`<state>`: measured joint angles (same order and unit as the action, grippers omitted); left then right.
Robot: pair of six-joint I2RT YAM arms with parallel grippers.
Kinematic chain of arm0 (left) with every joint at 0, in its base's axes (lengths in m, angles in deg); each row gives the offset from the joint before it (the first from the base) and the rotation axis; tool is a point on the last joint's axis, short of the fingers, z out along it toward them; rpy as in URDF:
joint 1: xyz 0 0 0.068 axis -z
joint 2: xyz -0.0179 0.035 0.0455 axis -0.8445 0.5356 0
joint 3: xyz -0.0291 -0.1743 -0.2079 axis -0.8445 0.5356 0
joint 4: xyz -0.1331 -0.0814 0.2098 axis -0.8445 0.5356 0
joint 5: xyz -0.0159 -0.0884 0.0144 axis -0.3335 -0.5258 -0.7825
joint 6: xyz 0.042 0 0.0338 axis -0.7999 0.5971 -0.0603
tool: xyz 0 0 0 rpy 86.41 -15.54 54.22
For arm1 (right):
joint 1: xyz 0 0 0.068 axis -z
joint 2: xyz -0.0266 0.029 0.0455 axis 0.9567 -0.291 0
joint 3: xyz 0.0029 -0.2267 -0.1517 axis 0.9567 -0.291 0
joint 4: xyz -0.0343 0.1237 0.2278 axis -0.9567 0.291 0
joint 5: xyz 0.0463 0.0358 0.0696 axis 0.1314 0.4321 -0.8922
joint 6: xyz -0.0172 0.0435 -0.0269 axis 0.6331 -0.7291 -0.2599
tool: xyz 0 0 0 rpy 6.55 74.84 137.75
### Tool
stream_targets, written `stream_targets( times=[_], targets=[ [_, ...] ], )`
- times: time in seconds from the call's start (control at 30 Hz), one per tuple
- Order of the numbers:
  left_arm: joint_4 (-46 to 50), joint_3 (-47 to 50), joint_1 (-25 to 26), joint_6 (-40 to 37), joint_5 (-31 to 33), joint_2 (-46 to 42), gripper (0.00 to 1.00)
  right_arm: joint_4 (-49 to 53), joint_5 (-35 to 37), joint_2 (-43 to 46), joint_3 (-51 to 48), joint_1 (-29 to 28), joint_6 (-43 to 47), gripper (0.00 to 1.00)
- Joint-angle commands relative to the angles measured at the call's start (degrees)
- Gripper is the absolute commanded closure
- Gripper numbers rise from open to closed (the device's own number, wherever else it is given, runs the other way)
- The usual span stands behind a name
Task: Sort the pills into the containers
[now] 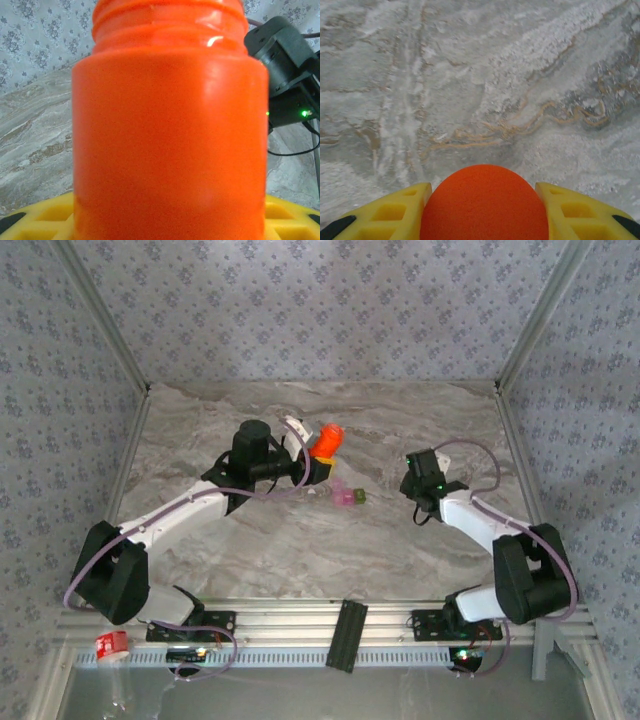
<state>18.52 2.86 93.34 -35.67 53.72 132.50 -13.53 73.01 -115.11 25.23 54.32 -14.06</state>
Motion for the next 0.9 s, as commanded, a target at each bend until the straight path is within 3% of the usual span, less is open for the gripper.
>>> stream_targets(
  times=[0.0,0.2,0.73,0.87],
  targets=[
    [-0.98,-0.80,0.50,0.58,-0.04,-1.54,1.00,1.87,8.05,-2.29,-0.90,-2.26,-6.60,0.63],
    [-0.76,-1.07,0.62,0.50,0.13,-1.63,1.00,1.55,9.55,-6.20,-1.74,-4.57,-11.42,0.59],
    [-0.12,-1.22,0.73,0.34,0.22,-2.55,1.00,3.15,9.86,-8.67,-1.48,-7.04,-14.39,0.27],
    [0.67,-1.18,0.75,0.08,0.31,-3.03,1.00,3.59,7.94,-5.77,-1.54,-6.73,-13.47,0.24]
  ],
)
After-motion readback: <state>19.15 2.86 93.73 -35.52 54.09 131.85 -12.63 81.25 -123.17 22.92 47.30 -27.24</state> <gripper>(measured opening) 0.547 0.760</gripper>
